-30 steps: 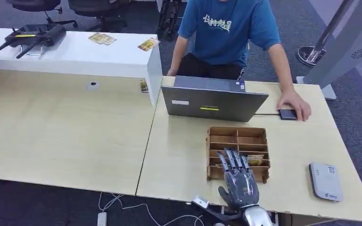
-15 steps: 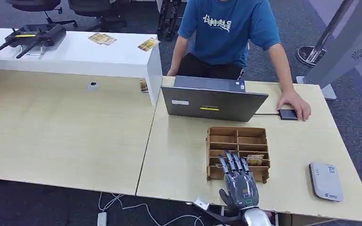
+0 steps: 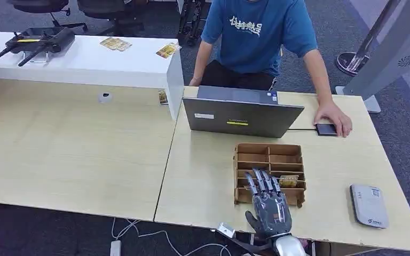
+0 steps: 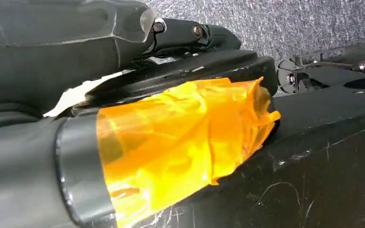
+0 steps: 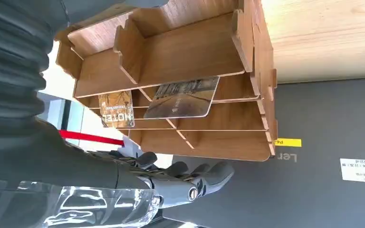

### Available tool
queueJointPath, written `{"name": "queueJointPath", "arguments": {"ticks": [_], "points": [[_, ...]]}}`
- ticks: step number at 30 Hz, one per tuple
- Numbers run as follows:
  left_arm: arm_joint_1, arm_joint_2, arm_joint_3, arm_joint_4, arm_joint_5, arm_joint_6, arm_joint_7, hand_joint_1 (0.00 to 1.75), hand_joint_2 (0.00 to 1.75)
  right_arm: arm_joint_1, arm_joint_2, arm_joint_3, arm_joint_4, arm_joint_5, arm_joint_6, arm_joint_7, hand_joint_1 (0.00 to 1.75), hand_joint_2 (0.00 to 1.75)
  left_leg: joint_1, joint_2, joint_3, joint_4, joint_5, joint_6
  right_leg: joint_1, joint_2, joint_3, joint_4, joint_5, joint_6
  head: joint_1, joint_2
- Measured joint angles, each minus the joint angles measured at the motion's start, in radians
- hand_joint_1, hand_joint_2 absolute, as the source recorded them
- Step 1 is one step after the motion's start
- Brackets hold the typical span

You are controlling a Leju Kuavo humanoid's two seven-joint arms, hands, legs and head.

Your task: Pass the card to the sensor for recognition and then transmit it.

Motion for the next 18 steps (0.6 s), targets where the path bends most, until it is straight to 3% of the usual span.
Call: {"name": "queueJointPath", "arguments": {"ticks": [18], "points": [[0.0, 0.0, 0.0, 0.0, -0.006, 0.0, 0.0, 0.0, 0.0, -0.048, 0.014, -0.002, 0.032, 0.013, -0.001, -0.005, 0.0, 1.75, 0.0, 0.0, 0.0, 0.0, 0.0, 0.0, 0.0, 0.0, 0.0, 0.0, 0.0, 0.0, 0.0, 0.0]]}}
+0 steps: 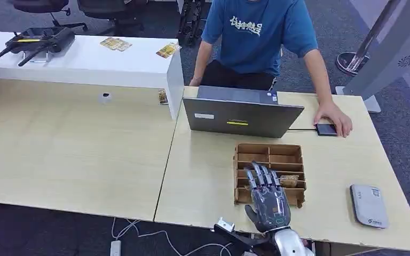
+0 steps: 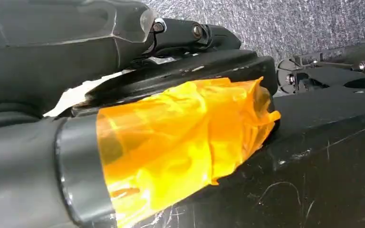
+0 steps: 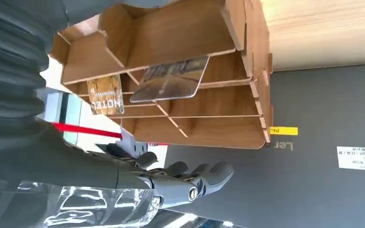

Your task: Pass the card to the sensor for recognition and then transmit it.

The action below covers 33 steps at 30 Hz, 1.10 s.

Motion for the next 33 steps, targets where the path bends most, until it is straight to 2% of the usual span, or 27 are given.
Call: {"name": "queueJointPath", "arguments": {"ticks": [18, 33], "points": [[0.0, 0.0, 0.0, 0.0, 0.0, 0.0, 0.002, 0.0, 0.0, -0.01, 0.002, -0.033, 0.064, 0.021, 0.0, 0.014, 0.0, 1.75, 0.0, 0.0, 0.0, 0.0, 0.0, 0.0, 0.0, 0.0, 0.0, 0.0, 0.0, 0.0, 0.0, 0.0], [0.0, 0.0, 0.0, 0.0, 0.005, 0.0, 0.0, 0.0, 0.0, -0.001, 0.002, -0.04, 0.055, 0.029, 0.01, 0.011, 0.0, 1.75, 0.0, 0.0, 0.0, 0.0, 0.0, 0.0, 0.0, 0.0, 0.0, 0.0, 0.0, 0.0, 0.0, 0.0]]}}
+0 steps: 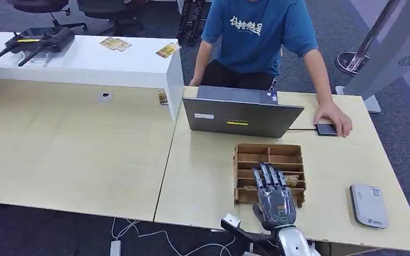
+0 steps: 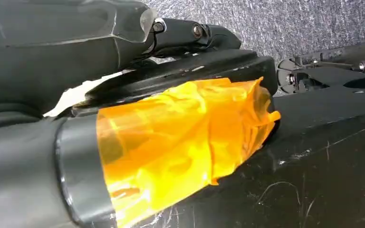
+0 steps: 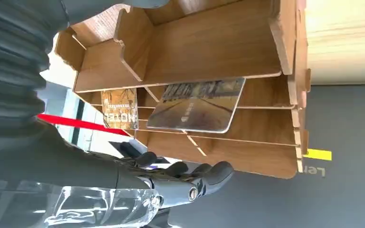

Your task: Pass the card to the sensor for recognition and then transmit it.

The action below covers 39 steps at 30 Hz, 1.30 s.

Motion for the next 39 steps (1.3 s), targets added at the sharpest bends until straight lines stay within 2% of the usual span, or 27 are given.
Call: {"name": "queueJointPath", "arguments": {"ticks": [14, 39], "points": [[0.0, 0.0, 0.0, 0.0, 0.005, 0.0, 0.0, 0.0, 0.0, 0.015, -0.008, 0.0, -0.076, -0.007, -0.001, -0.011, 0.0, 1.75, 0.0, 0.0, 0.0, 0.0, 0.0, 0.0, 0.0, 0.0, 0.0, 0.0, 0.0, 0.0, 0.0, 0.0], [0.001, 0.0, 0.0, 0.0, 0.006, 0.0, -0.003, 0.0, 0.0, 0.014, -0.019, 0.002, -0.072, -0.032, 0.045, -0.012, 0.0, 1.75, 0.0, 0.0, 0.0, 0.0, 0.0, 0.0, 0.0, 0.0, 0.0, 0.0, 0.0, 0.0, 0.0, 0.0]]}}
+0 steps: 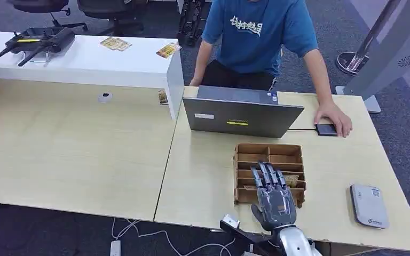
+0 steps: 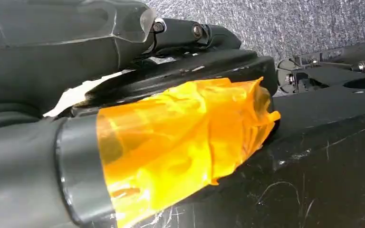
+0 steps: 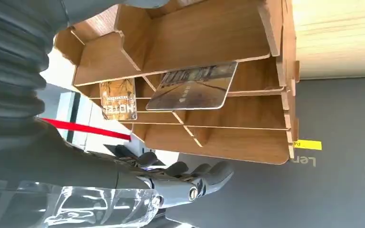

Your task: Pass the card to the sensor for recognition and then transmit it.

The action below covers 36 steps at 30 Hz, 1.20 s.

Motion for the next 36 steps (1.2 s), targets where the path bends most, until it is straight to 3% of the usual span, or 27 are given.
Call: {"name": "queueJointPath", "arguments": {"ticks": [30, 31, 32, 33, 36], "points": [[0.0, 0.0, 0.0, 0.0, 0.0, 0.0, -0.001, 0.0, 0.0, -0.001, -0.018, 0.005, -0.013, -0.023, 0.032, -0.001, 0.07, 1.75, 0.0, 0.0, 0.0, 0.0, 0.0, 0.0, 0.0, 0.0, 0.0, 0.0, 0.0, 0.0, 0.0, 0.0], [0.0, 0.0, 0.0, 0.0, 0.0, 0.0, -0.002, 0.0, 0.0, -0.001, -0.018, 0.005, -0.013, -0.023, 0.032, -0.001, 0.12, 1.75, 0.0, 0.0, 0.0, 0.0, 0.0, 0.0, 0.0, 0.0, 0.0, 0.0, 0.0, 0.0, 0.0, 0.0], [0.0, 0.0, 0.0, 0.0, 0.0, 0.0, -0.001, 0.0, 0.0, -0.001, -0.018, 0.006, -0.013, -0.023, 0.032, -0.001, 0.63, 1.75, 0.0, 0.0, 0.0, 0.0, 0.0, 0.0, 0.0, 0.0, 0.0, 0.0, 0.0, 0.0, 0.0, 0.0], [0.0, 0.0, 0.0, 0.0, 0.0, 0.0, -0.001, 0.0, 0.0, -0.001, -0.018, 0.006, -0.013, -0.023, 0.032, -0.001, 1.31, 1.75, 0.0, 0.0, 0.0, 0.0, 0.0, 0.0, 0.0, 0.0, 0.0, 0.0, 0.0, 0.0, 0.0, 0.0], [0.0, -0.001, 0.0, 0.0, 0.0, 0.001, -0.001, 0.0, 0.0, -0.001, -0.018, 0.008, -0.013, -0.023, 0.032, -0.001, 1.55, 1.75, 0.0, 0.0, 0.0, 0.0, 0.0, 0.0, 0.0, 0.0, 0.0, 0.0, 0.0, 0.0, 0.0, 0.0]]}}
